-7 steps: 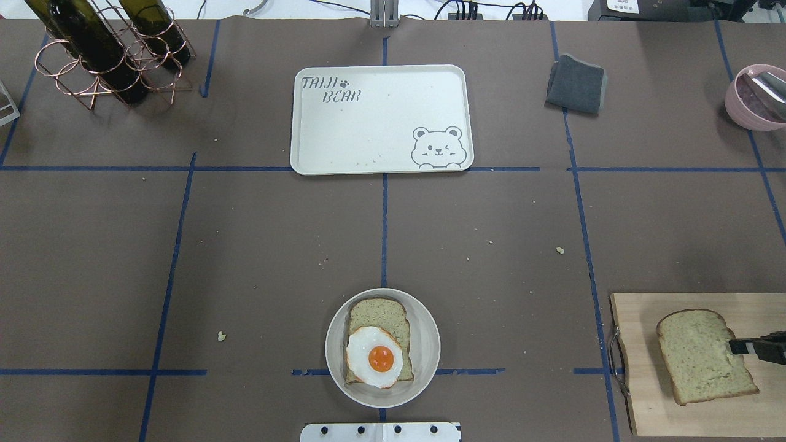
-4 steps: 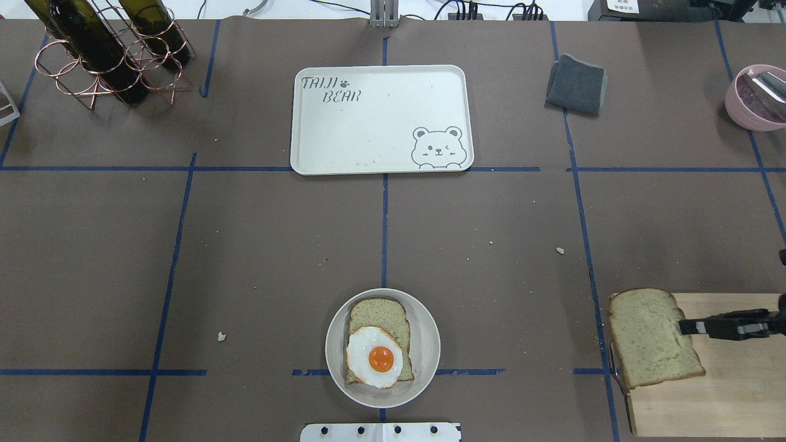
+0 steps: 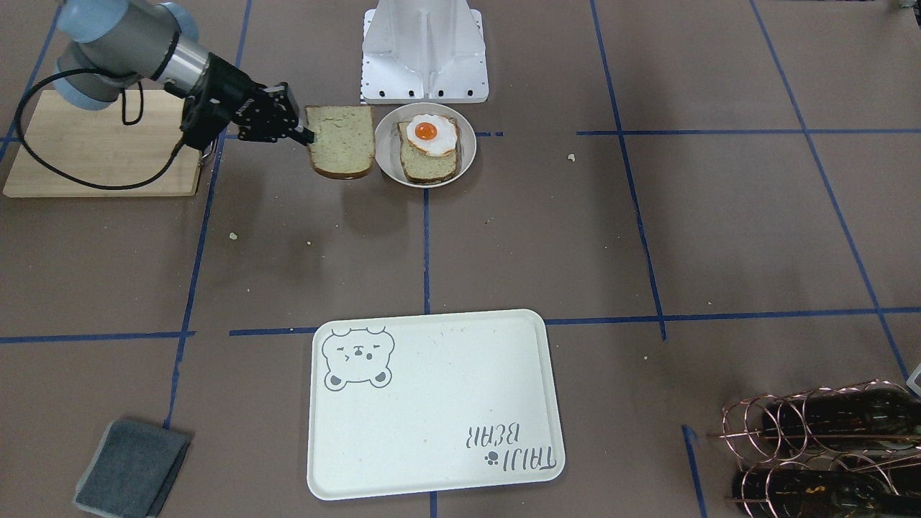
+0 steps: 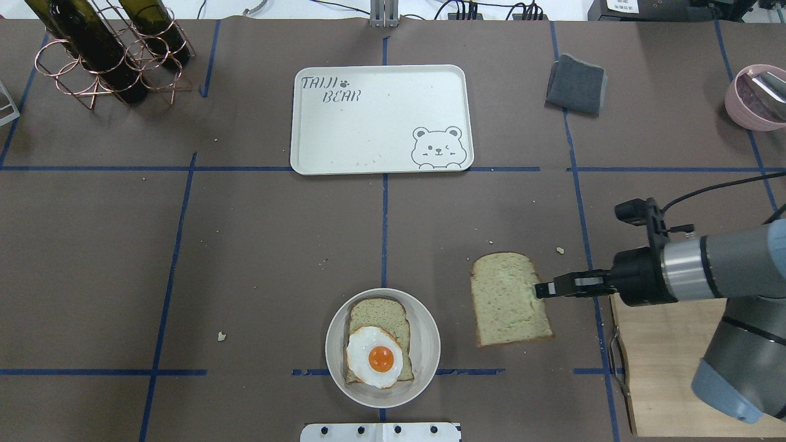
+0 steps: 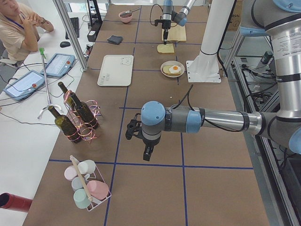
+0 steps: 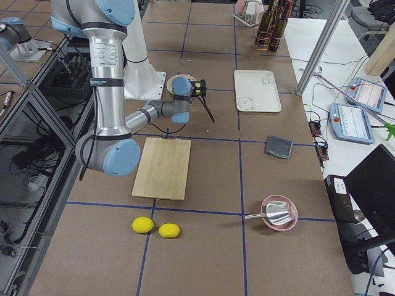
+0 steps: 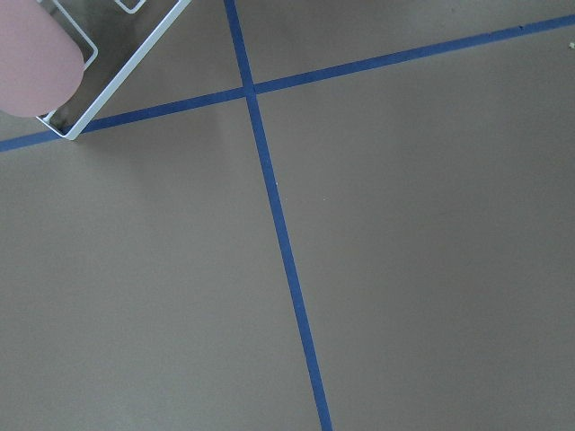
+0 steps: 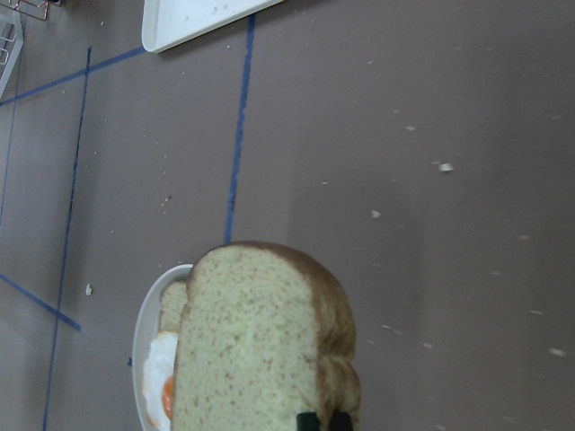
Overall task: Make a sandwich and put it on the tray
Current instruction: 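Carry the bread slice with the right gripper over the egg plate, then lay the bread slice on the egg and open the right gripper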
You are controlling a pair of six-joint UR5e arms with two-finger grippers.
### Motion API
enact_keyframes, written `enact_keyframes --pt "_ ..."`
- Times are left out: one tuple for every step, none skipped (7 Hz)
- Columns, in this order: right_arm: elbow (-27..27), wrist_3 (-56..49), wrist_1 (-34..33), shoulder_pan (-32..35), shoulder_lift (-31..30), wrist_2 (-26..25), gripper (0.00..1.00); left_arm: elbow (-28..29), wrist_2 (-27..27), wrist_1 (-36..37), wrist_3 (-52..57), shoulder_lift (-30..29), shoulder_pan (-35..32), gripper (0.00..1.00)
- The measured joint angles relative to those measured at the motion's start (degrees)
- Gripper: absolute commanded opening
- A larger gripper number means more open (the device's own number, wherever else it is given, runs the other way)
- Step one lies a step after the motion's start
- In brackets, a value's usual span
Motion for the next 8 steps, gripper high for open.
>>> enact_keyframes --pt "-0.4 0.2 -3.2 -4.6 3.9 -4.5 0.0 0.1 0.0 0.0 0.0 0.0 0.0 1.0" --pt "-1.1 0.1 -5.4 -8.4 6.9 -8.8 0.0 0.1 0.0 0.0 -0.1 0.0 0.0 1.0" --pt "-2.2 -0.1 -7.2 -10.9 9.2 -11.9 0.0 0.2 0.0 0.0 -0.1 0.0 0.0 1.0" --pt "-3.1 -0.3 -8.2 -11.9 10.4 -13.3 0.0 0.2 0.0 0.0 -0.1 0.0 0.0 1.0" --pt "-3.7 -0.4 -8.7 -12.1 10.6 -13.8 0.0 0.3 0.1 0.1 -0.1 0.0 0.0 1.0" --pt "-3.9 -0.5 -9.3 -12.0 10.6 -14.0 0.42 0.3 0.1 0.1 -0.1 0.1 0.0 1.0" --pt "-4.0 -0.6 -10.1 -11.9 10.7 -14.0 0.99 0.3 0.1 0.1 -0.1 0.1 0.0 1.0" --pt "-3.8 -0.6 -11.0 -11.6 10.7 -14.0 1.0 0.3 0.1 0.2 0.0 0.2 0.0 1.0"
